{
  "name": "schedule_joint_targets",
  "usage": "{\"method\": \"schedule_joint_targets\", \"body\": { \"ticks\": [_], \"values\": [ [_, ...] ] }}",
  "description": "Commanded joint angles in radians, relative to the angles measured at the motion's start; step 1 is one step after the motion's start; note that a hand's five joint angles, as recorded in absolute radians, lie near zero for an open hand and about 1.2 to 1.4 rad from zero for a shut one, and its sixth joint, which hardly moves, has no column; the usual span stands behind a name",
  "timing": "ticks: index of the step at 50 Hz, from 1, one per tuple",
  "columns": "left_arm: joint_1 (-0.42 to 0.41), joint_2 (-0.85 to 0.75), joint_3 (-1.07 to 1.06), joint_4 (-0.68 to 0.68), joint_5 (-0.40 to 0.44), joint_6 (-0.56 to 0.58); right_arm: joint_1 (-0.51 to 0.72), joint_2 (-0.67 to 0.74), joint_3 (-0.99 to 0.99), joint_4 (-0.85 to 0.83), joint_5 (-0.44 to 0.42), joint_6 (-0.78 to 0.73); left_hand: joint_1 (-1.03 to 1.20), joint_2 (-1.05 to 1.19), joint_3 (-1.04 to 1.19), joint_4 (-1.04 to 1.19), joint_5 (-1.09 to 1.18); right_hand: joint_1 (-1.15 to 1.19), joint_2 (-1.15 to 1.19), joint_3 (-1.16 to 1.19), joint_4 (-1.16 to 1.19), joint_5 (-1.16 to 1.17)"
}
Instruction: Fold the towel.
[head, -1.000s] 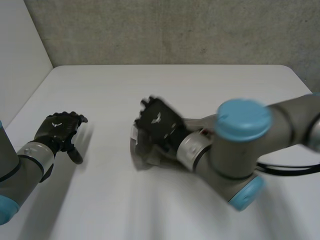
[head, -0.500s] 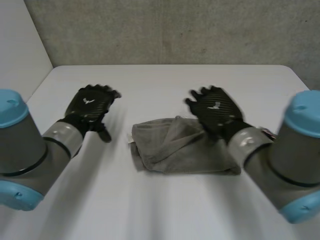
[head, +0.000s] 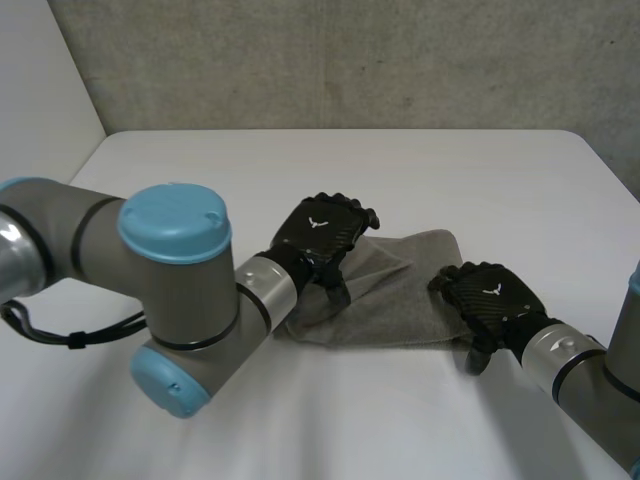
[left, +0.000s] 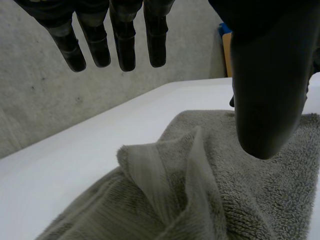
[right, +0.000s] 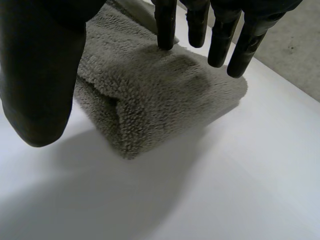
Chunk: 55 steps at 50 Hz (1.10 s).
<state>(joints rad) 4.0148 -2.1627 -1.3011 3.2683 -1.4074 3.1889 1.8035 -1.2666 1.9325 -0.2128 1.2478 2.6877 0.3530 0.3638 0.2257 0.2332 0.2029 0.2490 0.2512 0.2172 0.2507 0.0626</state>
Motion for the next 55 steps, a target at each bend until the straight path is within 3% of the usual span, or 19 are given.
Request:
{"method": "schedule_joint_targets", "body": {
  "ticks": [1,7,9,15,17,18,20,22,30,46,48,49,51,55],
  "values": [
    [-0.007,-0.107,0.081,-0.004,-0.007,-0.003,0.020,0.036,-0.003,-0.037,0.024,0.001,0.040,0.029,-0.051,-0.059,0.015,-0.075,-0.077,-0.043,-0.076,-0.063],
    [-0.007,-0.166,0.124,-0.001,-0.030,-0.001,0.020,0.049,-0.003,-0.076,0.048,0.001,0.045,0.035,-0.051,-0.059,0.021,0.065,0.063,-0.043,-0.076,0.077],
    [-0.002,-0.204,0.157,0.004,-0.092,0.002,0.020,0.050,-0.001,-0.088,0.055,0.001,0.045,0.035,-0.051,-0.059,0.021,0.278,0.276,-0.043,-0.076,0.290],
    [0.012,-0.240,0.194,0.007,-0.177,0.013,0.019,0.058,-0.001,-0.092,0.053,0.003,0.045,0.035,-0.051,-0.059,0.021,0.473,0.471,-0.043,-0.076,0.485],
    [0.020,-0.247,0.192,0.007,-0.197,0.029,0.019,0.067,-0.001,-0.100,0.050,0.001,0.045,0.035,-0.051,-0.059,0.021,0.698,0.696,-0.043,-0.076,0.710],
    [0.020,-0.247,0.192,0.007,-0.197,0.029,0.019,0.067,-0.001,-0.100,0.050,0.001,0.045,0.035,-0.051,-0.059,0.021,0.699,0.697,-0.043,-0.076,0.711],
    [0.026,-0.247,0.186,0.007,-0.203,0.037,0.019,0.069,-0.001,-0.102,0.042,-0.003,0.045,0.035,-0.051,-0.059,0.021,1.090,1.088,-0.043,-0.076,1.102],
    [0.053,-0.240,0.169,0.007,-0.226,0.042,0.019,0.069,-0.001,-0.102,0.041,-0.006,0.043,0.032,-0.051,-0.059,0.018,1.147,1.145,-0.043,-0.076,1.159],
    [0.118,-0.186,0.089,0.022,-0.291,0.045,0.020,0.062,-0.001,-0.100,0.032,-0.008,0.031,0.020,-0.051,-0.059,0.006,1.147,1.145,-0.043,-0.076,1.159],
    [0.107,-0.043,-0.142,0.060,-0.289,0.042,0.005,0.003,0.025,-0.079,0.042,-0.009,-0.007,-0.018,-0.051,-0.059,-0.032,1.147,1.145,-0.043,-0.076,1.159],
    [0.102,-0.023,-0.161,0.060,-0.288,0.040,0.007,-0.002,0.028,-0.074,0.048,-0.009,-0.007,-0.018,-0.051,-0.059,-0.032,1.101,1.099,-0.043,-0.076,1.113],
    [0.101,0.000,-0.179,0.062,-0.288,0.040,0.008,-0.004,0.029,-0.069,0.050,-0.009,-0.013,-0.024,-0.051,-0.059,-0.038,0.825,0.823,-0.043,-0.076,0.837],
    [0.099,0.020,-0.194,0.062,-0.288,0.040,0.008,-0.004,0.034,-0.063,0.050,-0.009,-0.025,-0.036,-0.051,-0.059,-0.049,0.715,0.713,-0.043,-0.076,0.727],
    [0.098,0.053,-0.215,0.068,-0.288,0.039,0.004,-0.007,0.054,-0.065,0.048,-0.009,-0.054,-0.065,-0.051,-0.059,-0.079,0.693,0.691,-0.043,-0.076,0.705]
  ]
}}
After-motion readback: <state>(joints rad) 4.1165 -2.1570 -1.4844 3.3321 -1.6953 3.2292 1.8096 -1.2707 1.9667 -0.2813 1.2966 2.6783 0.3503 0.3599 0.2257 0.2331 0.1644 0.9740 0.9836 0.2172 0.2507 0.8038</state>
